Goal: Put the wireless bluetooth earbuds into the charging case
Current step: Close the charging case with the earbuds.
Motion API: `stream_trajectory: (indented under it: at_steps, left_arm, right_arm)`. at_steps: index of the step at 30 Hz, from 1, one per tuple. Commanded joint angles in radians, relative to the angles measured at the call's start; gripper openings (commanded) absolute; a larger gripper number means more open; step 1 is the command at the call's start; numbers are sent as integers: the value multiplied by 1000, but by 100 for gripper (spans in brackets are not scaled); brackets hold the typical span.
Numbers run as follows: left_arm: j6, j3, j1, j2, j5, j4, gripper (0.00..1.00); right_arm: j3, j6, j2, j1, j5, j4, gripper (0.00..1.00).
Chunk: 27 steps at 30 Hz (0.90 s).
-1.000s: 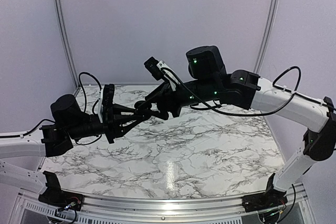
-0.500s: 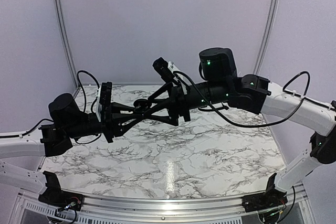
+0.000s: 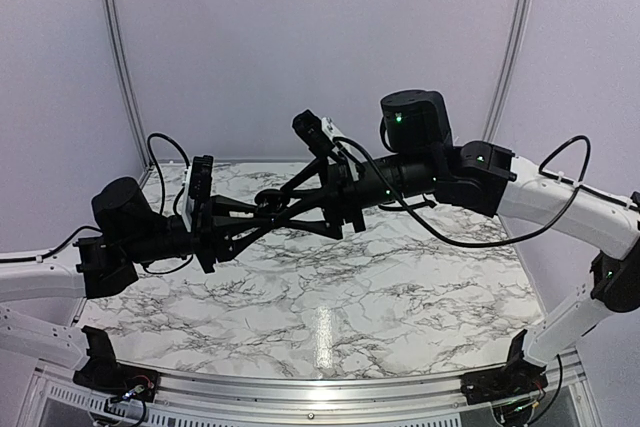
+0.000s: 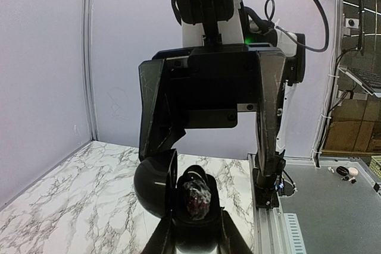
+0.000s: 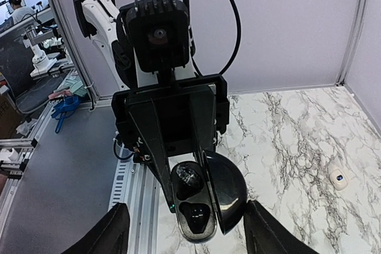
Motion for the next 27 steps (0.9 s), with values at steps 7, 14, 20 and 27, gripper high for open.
stream_trajectory:
  at_steps: [7,14,20,27]
  left_arm:
    - [-36,48,11,3,-26,40,0]
    - [-61,49,23,1,-34,40,0]
    - [-97,51,35,-2,-51,40,0]
    - [-145,72,43,15,-49,41,0]
  right_arm:
    - [19,-76,-18,53,-86,-3,52]
    - [11,-119,-19,74,-83,-27,46]
    - [21,-209,-22,143,63,-86,42]
    - [18,-326,-15,246,286,-145,42]
